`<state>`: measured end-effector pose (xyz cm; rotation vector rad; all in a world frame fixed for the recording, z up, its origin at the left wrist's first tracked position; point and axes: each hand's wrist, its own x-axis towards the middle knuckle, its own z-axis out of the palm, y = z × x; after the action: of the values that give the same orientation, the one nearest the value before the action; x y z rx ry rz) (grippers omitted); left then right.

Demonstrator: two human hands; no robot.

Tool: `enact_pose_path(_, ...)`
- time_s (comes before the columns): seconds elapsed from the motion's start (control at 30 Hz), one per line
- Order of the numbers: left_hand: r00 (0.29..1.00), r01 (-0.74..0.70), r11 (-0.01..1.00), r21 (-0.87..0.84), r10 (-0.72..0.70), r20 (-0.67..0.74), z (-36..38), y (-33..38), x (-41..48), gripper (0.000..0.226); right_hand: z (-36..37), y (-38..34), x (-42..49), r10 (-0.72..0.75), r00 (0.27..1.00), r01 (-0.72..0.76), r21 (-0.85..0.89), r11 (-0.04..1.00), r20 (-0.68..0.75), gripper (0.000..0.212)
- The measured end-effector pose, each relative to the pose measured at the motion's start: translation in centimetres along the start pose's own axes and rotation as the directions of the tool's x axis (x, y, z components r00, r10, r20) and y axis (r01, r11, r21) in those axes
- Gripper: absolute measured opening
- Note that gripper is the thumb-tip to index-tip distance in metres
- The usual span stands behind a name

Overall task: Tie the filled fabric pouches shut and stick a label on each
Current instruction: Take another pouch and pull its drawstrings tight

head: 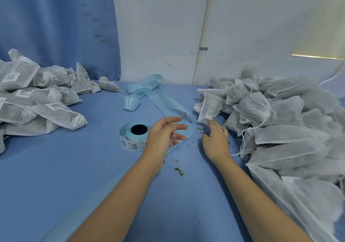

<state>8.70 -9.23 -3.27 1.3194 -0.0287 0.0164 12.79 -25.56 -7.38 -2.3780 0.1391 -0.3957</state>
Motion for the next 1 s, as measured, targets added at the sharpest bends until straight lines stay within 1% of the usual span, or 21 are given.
enact_pose_path(0.1,1.000,0.004,1.000,-0.005,-0.004,-0.013,-0.2,-0.2,-0.2,0.024,-0.2,-0.2,-0.4,-0.052,0.998,0.055,0.099,0.994,-0.030,0.060)
enact_pose_path(0.23,1.000,0.030,1.000,-0.002,-0.030,0.003,0.2,-0.3,-0.5,0.026,-0.5,-1.1,-1.6,-0.126,0.981,0.159,0.246,0.956,-0.145,0.061)
enact_pose_path(0.33,0.999,0.028,0.999,0.040,-0.028,0.018,0.8,-0.3,-0.9,0.031,-0.7,-2.4,-2.9,-0.169,0.968,0.230,0.396,0.889,-0.185,0.060)
enact_pose_path(0.47,0.998,-0.056,0.996,0.077,0.055,0.009,1.0,-0.7,-1.4,0.045,-0.9,-3.7,-4.7,-0.235,0.954,0.298,0.520,0.801,-0.184,0.058)
enact_pose_path(0.6,0.984,-0.177,0.976,0.124,0.180,-0.010,0.5,-1.0,-1.8,0.053,-0.6,-3.9,-6.2,-0.311,0.934,0.358,0.477,0.802,-0.178,0.045)
enact_pose_path(0.67,0.973,-0.223,0.951,0.214,0.230,-0.007,0.0,-1.3,-2.0,0.056,-0.4,-3.9,-6.7,-0.304,0.930,0.367,0.480,0.797,-0.207,0.038)
enact_pose_path(0.73,0.970,-0.234,0.921,0.312,0.245,0.006,-0.5,-1.7,-2.2,0.056,-0.4,-3.9,-6.9,-0.284,0.928,0.369,0.482,0.795,-0.243,0.030)
enact_pose_path(0.83,0.965,-0.245,0.879,0.408,0.262,0.016,-0.7,-1.8,-2.6,0.057,-0.4,-3.9,-7.0,-0.285,0.918,0.387,0.469,0.794,-0.276,0.025)
enact_pose_path(0.9,0.954,-0.269,0.843,0.466,0.301,0.007,-0.6,-1.9,-2.7,0.051,-0.3,-4.0,-7.1,-0.295,0.911,0.401,0.455,0.795,-0.288,0.023)
enact_pose_path(1.0,0.929,-0.297,0.804,0.516,0.369,-0.040,-0.5,-2.1,-2.6,0.033,-0.1,-4.1,-7.2,-0.310,0.896,0.426,0.414,0.804,-0.319,0.015)
